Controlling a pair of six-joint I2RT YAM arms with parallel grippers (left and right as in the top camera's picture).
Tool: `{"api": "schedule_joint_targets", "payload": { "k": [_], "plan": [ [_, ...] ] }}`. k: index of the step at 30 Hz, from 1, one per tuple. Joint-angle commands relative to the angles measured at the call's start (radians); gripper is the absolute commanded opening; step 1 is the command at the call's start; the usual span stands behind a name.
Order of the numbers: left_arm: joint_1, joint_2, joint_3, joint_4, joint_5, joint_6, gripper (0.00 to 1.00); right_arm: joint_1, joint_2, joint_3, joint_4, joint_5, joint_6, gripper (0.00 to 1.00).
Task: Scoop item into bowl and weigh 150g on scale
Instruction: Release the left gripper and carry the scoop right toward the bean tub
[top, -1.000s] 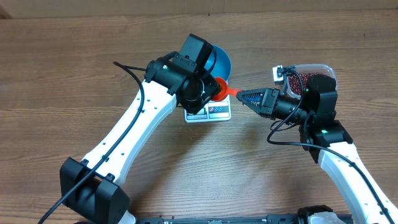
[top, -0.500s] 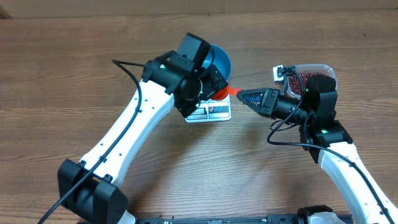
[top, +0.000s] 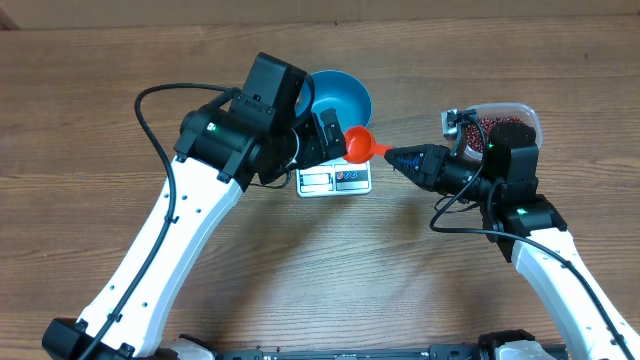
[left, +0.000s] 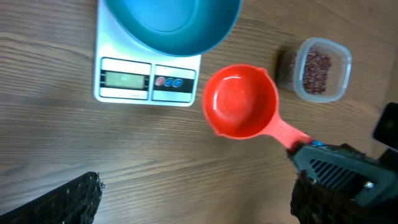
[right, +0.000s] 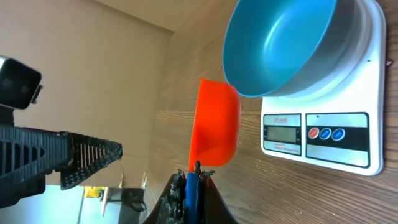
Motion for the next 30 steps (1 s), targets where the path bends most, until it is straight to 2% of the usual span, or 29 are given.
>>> {"api": "schedule_joint_targets", "payload": {
  "k": [1, 9, 15, 20, 26, 30],
  "plan": [
    [0.005, -0.008, 0.016, -0.02, -0.071, 0.048, 1.0, 0.002, -0.032, 0.018, -0.002, 0.032, -0.013, 0.04],
    [0.005, -0.008, 0.016, -0.055, -0.109, 0.059, 1.0, 0.002, -0.046, 0.039, -0.147, 0.145, -0.069, 0.04],
    [0.005, -0.008, 0.016, -0.053, -0.109, 0.058, 1.0, 0.002, -0.047, 0.23, -0.481, 0.33, -0.179, 0.04],
    [0.005, -0.008, 0.016, -0.053, -0.109, 0.059, 1.0, 0.002, -0.065, 0.353, -0.666, 0.494, -0.227, 0.04],
    [0.005, -0.008, 0.016, -0.055, -0.128, 0.06, 0.99, 0.002, -0.119, 0.379, -0.735, 0.628, -0.229, 0.04],
    [0.002, -0.005, 0.016, -0.058, -0.142, 0.132, 1.0, 0.002, -0.146, 0.384, -0.755, 0.712, -0.229, 0.04]
  ]
}}
